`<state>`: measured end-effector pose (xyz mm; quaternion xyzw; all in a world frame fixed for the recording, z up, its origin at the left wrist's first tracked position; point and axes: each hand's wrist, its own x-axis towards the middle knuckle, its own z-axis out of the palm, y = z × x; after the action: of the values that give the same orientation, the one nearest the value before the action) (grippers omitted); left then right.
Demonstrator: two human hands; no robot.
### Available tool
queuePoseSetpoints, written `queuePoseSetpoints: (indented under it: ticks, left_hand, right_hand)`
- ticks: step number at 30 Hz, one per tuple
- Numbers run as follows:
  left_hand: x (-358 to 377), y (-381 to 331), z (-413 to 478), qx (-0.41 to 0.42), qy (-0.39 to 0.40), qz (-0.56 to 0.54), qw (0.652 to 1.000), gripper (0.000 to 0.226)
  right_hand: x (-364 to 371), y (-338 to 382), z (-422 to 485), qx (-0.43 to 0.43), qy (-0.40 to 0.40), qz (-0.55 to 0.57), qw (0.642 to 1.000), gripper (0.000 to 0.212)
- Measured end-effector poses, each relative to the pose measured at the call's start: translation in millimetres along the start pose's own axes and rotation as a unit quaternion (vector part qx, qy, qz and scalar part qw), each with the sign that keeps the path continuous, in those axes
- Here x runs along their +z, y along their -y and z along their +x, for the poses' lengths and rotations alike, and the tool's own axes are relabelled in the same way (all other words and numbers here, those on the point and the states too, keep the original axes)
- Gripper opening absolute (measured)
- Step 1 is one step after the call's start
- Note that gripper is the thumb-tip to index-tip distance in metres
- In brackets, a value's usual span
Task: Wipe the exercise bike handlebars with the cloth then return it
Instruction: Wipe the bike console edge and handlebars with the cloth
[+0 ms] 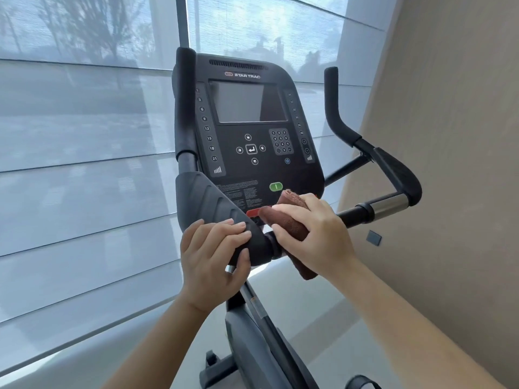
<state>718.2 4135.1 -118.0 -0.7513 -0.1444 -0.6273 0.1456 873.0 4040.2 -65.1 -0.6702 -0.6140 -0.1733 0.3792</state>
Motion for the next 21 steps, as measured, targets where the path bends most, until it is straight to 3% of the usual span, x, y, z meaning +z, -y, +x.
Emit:
queuePoseSetpoints:
  ticks: [7, 15, 18, 21]
  left_hand:
    - [5.2, -1.3, 0.2, -0.007, -0.036, -0.017, 0.999, 0.017]
    - [3.6, -1.3, -0.6, -0.008, -0.023, -0.017, 1.0, 0.024]
    - [-1.5, -2.6, 0.9, -0.026, 0.004, -0.023, 0.999, 0.028]
    - [-3.4, -6.1, 3.7, -0.041, 0.01, -0.032, 0.999, 0.024]
  right_hand:
    - [-22.8, -59.3, 13.1, 0.132, -0.006, -0.027, 0.991, 0.024]
    - [19.2, 22.6, -0.8, 0.011, -0.068, -0.01, 0.998, 0.034]
    - [11.5, -14.9, -8.4, 0.038, -0.133, -0.009, 0.99, 0.036]
    - [10.5, -54.0, -16.1, 0.142, -0.23, 0.001, 0.963, 0.041]
